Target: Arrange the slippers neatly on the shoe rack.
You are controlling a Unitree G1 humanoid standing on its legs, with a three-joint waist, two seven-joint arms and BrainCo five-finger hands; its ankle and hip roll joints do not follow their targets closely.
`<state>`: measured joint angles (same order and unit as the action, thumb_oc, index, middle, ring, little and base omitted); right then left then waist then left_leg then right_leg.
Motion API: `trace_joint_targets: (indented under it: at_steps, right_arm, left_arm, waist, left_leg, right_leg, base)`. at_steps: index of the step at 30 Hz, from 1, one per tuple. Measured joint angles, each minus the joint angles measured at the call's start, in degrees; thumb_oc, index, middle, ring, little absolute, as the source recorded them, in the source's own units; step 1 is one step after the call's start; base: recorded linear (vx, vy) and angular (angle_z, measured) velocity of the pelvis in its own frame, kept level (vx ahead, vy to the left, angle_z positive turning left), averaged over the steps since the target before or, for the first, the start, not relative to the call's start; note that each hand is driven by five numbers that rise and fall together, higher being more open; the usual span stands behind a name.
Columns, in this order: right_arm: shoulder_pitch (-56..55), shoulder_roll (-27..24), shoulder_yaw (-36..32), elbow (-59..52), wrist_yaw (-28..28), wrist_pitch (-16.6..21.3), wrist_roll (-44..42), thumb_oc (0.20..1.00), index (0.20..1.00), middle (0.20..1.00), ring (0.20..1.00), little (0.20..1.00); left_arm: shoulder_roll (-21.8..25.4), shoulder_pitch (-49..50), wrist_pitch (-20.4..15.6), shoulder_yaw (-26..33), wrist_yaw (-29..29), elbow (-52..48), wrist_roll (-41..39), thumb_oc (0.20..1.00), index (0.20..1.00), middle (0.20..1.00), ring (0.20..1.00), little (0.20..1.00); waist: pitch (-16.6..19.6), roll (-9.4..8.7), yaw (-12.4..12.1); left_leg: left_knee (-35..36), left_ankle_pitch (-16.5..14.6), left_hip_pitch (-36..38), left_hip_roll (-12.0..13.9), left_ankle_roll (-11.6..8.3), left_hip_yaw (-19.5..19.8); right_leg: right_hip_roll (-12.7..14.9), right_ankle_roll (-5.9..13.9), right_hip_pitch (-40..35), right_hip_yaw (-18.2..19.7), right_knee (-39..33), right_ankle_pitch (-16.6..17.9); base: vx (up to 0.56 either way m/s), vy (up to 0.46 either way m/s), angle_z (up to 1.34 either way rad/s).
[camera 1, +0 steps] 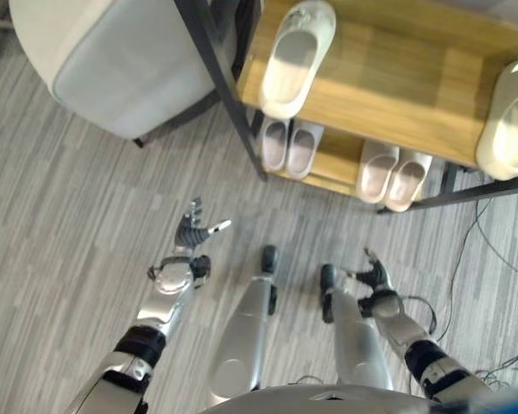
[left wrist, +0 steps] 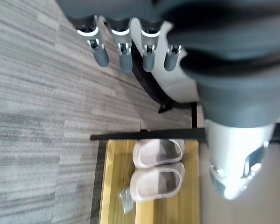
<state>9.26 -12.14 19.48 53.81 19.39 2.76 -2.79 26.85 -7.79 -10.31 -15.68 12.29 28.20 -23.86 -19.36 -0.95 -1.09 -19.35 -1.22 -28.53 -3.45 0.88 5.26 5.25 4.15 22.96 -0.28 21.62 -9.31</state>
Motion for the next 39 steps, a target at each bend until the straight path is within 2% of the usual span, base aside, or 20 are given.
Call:
trace_joint_targets:
  at_steps: [2,6,7,8,12,14,17,18,25,29,35,39]
  right_arm:
    - [-1.65,0.31,-1.30,4.07,-1.13,-0.45,1.61,1.000,1.000,1.000,1.000,1.000]
    - [-3.03,0.29,-2.20,9.21,-1.78,-0.76,4.55,1.000,1.000,1.000,1.000,1.000]
    - [-4.95,0.21,-2.28,10.32,-2.24,-1.25,5.47,1.000,1.000,1.000,1.000,1.000]
    - [-5.33,0.23,-2.26,10.59,-2.46,-1.27,5.65,1.000,1.000,1.000,1.000,1.000]
    - [-7.88,0.35,-3.62,13.91,-4.09,-2.03,7.16,1.000,1.000,1.000,1.000,1.000]
    - [-9.22,0.32,-3.54,14.57,-4.79,-2.38,7.64,1.000,1.000,1.000,1.000,1.000]
    - [-9.57,0.34,-3.71,15.36,-5.84,-2.72,7.73,1.000,1.000,1.000,1.000,1.000]
    - [-10.23,0.29,-4.19,15.85,-6.35,-3.18,8.10,1.000,1.000,1.000,1.000,1.000]
    - [-11.68,0.33,-5.41,15.84,-7.16,-3.62,8.15,1.000,1.000,1.000,1.000,1.000]
    - [-11.85,0.44,-5.70,15.85,-7.00,-3.61,8.09,1.000,1.000,1.000,1.000,1.000]
    - [-12.18,0.72,-6.05,15.81,-5.41,-3.52,7.31,1.000,1.000,1.000,1.000,1.000]
    - [-12.91,0.80,-6.02,15.73,-3.60,-2.84,6.36,1.000,1.000,1.000,1.000,1.000]
  left_arm:
    - [1.03,0.69,0.40,-0.01,-1.53,-0.11,0.48,1.000,1.000,1.000,1.000,1.000]
    - [1.92,1.17,1.01,-0.11,-3.68,-0.57,1.52,1.000,1.000,1.000,1.000,1.000]
    - [2.06,1.38,1.05,-0.19,-4.81,-1.06,2.73,1.000,1.000,1.000,1.000,1.000]
    - [2.25,1.40,1.06,-0.19,-5.11,-1.50,2.97,1.000,1.000,1.000,1.000,1.000]
    - [6.78,1.46,1.81,-5.13,-9.26,-10.81,7.85,1.000,1.000,1.000,1.000,1.000]
    - [6.86,1.25,1.72,-6.83,-11.42,-13.69,9.18,1.000,1.000,1.000,1.000,1.000]
    - [6.90,1.27,2.42,-9.21,-14.35,-15.82,9.52,1.000,1.000,1.000,1.000,1.000]
    - [6.50,1.62,2.85,-10.86,-15.90,-16.32,9.51,1.000,1.000,1.000,1.000,1.000]
    - [4.04,3.38,4.07,-11.79,-18.18,-17.25,9.63,1.000,1.000,1.000,1.000,1.000]
    - [0.05,2.79,4.52,-11.79,-15.44,-14.62,10.96,1.000,1.000,1.000,1.000,1.000]
    - [-2.62,-1.10,4.68,-12.05,-7.11,-8.67,21.57,1.000,1.000,1.000,1.000,1.000]
    - [-5.90,-7.74,5.11,-13.40,-0.38,-0.79,28.66,1.000,1.000,1.000,1.000,1.000]
  waist:
    - [0.34,0.05,0.32]
    - [2.69,0.03,0.58]
    - [5.44,0.18,1.00]
    - [5.85,0.15,1.14]
    - [8.46,0.56,1.76]
    - [11.35,1.09,2.55]
    - [12.34,1.64,3.64]
    - [13.81,2.16,4.39]
    - [15.05,2.64,5.26]
    - [15.15,2.71,5.73]
    - [15.37,3.04,7.57]
    - [15.66,3.31,8.20]
  left_leg:
    - [2.64,0.44,4.70,0.33,-0.02,-0.12]
    - [6.65,1.19,9.64,0.71,-0.56,-0.52]
    - [8.19,1.33,10.76,1.01,-0.74,-0.55]
    - [8.67,1.57,11.48,1.06,-0.75,-0.58]
    - [13.57,2.67,18.96,1.87,-0.86,-1.64]
    - [15.63,2.81,21.20,2.14,-1.23,-1.90]
    - [18.67,3.68,25.60,2.47,-1.25,-2.15]
    - [20.31,3.89,27.46,2.81,-1.50,-2.85]
    - [23.86,4.83,31.69,3.78,-1.78,-3.86]
    - [24.46,5.05,32.36,3.87,-1.94,-4.12]
    - [24.57,4.81,32.35,3.98,-2.32,-4.39]
    - [24.79,4.82,32.37,4.05,-2.30,-4.72]
  right_leg:
    - [-0.15,0.04,-5.06,0.01,-3.68,1.28]
    - [-0.32,0.00,-10.06,0.21,-8.43,2.89]
    - [-0.48,-0.19,-11.29,0.20,-10.10,3.35]
    - [-0.50,-0.27,-11.90,0.20,-10.69,3.59]
    - [-1.00,-0.47,-19.10,0.85,-15.81,5.41]
    - [-1.08,-0.49,-20.86,1.09,-17.20,5.47]
    - [-1.33,-0.76,-24.76,1.17,-19.42,6.02]
    - [-1.53,-0.89,-25.94,1.57,-20.64,6.14]
    - [-2.32,-1.23,-29.58,2.58,-23.74,7.00]
    - [-2.40,-1.31,-29.84,2.78,-23.79,7.06]
    - [-2.47,-1.48,-29.95,3.01,-24.69,7.44]
    - [-2.52,-1.52,-29.80,3.51,-24.81,7.70]
  base:
    - [0.00,-0.024,-0.08]
    - [0.02,-0.043,-0.08]
    - [0.03,-0.041,-0.06]
    - [0.08,-0.079,-0.08]
    - [0.09,-0.062,-0.14]
    - [0.11,-0.086,-0.12]
    - [0.07,-0.051,-0.08]
    - [0.08,-0.070,-0.16]
    - [0.03,-0.055,-0.10]
    - [0.01,-0.025,-0.02]
    - [0.03,-0.026,-0.02]
    - [0.03,-0.016,-0.06]
